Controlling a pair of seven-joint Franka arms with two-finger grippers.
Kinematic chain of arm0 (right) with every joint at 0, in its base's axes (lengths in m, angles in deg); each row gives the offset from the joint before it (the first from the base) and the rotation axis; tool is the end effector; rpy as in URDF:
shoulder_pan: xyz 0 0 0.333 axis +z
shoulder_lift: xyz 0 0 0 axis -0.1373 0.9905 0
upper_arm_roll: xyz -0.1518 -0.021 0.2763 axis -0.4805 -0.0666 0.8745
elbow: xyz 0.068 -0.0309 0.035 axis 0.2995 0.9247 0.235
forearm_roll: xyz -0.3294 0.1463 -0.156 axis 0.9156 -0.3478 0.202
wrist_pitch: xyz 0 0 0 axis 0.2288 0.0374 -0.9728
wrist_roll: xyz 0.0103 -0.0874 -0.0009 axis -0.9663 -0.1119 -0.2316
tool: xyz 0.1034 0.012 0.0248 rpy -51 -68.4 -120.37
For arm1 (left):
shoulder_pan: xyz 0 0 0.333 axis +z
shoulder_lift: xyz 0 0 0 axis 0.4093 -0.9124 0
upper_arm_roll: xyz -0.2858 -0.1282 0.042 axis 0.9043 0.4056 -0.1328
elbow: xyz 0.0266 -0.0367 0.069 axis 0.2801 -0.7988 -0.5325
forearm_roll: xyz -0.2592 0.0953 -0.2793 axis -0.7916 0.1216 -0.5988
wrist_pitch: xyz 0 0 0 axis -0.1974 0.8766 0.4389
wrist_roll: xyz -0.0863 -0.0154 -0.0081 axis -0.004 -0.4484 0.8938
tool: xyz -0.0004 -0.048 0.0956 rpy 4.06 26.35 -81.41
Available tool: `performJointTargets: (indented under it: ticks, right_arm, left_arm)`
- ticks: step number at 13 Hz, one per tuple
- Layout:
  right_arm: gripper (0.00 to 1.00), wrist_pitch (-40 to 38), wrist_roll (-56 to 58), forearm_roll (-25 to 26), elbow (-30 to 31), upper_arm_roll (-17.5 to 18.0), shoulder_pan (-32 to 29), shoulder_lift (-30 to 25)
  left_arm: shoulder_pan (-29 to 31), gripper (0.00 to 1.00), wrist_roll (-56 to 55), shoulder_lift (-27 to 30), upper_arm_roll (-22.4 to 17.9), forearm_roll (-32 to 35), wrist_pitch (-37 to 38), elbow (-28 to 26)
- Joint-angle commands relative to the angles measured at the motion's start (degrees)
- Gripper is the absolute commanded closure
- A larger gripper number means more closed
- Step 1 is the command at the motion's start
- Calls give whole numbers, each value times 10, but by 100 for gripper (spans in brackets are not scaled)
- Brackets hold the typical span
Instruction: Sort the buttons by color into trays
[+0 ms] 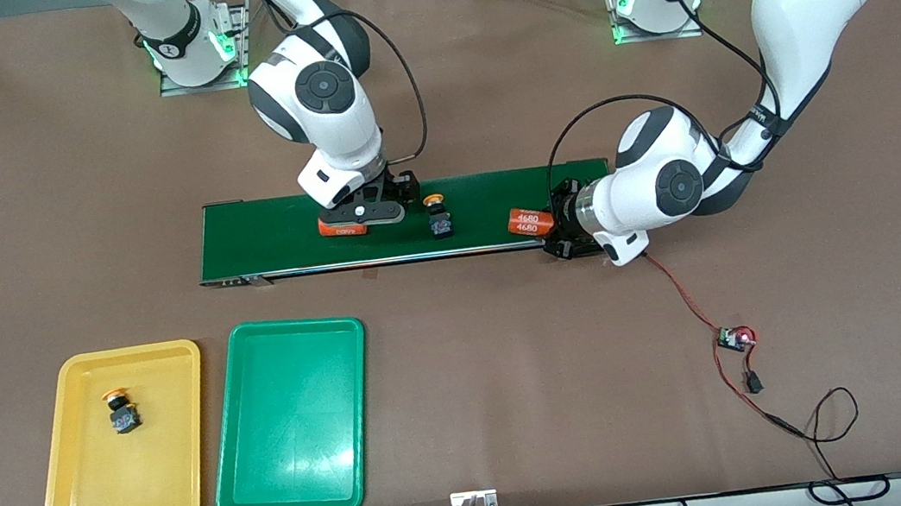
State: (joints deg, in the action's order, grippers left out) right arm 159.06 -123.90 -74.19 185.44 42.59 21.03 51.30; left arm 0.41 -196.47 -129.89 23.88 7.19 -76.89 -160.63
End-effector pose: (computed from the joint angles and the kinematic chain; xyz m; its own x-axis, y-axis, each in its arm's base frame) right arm 0.4698 0.4163 0.3010 0.9979 -0.0555 0.0342 -0.0554 -0.9985 -0.0035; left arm 0.5638 -0.2866 0.2368 0.1794 0.8887 -0.4220 0.9524 -0.2644 -0.1519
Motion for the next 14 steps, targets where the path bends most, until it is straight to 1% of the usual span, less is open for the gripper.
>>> performJointTargets:
  ticks: [1, 2, 4, 6, 8, 9, 11, 12, 14]
  right_arm:
    - [0, 16, -7, 4, -10, 5, 9, 16]
    - [0, 28, 0, 8, -10, 11, 12, 21]
    - [0, 32, 29, 14, -15, 11, 18, 29]
    - [0, 31, 34, 14, -36, 11, 20, 36]
    - [0, 30, 30, 13, -38, 11, 23, 42]
    - [0, 31, 29, 14, -38, 11, 23, 45]
    - [0, 31, 30, 18, -38, 11, 23, 52]
    - [0, 33, 30, 19, -38, 10, 23, 58]
    - [0, 43, 30, 19, -38, 9, 23, 70]
  left_arm:
    - [-6, 37, -21, 14, 9, -4, 6, -21]
    - [-1, 0, -14, 15, 15, -2, 25, -18]
    - [12, 0, -12, 24, 21, -2, 47, -12]
    - [18, 0, -11, 27, 29, 0, 54, 1]
    - [21, 0, -8, 27, 29, 5, 101, 36]
    - [21, 0, 10, 26, 29, 5, 122, 54]
    - [21, 0, 44, 24, 19, 5, 135, 84]
    - [22, 0, 53, 24, 5, 6, 146, 95]
    - [20, 0, 78, 24, -31, 12, 192, 123]
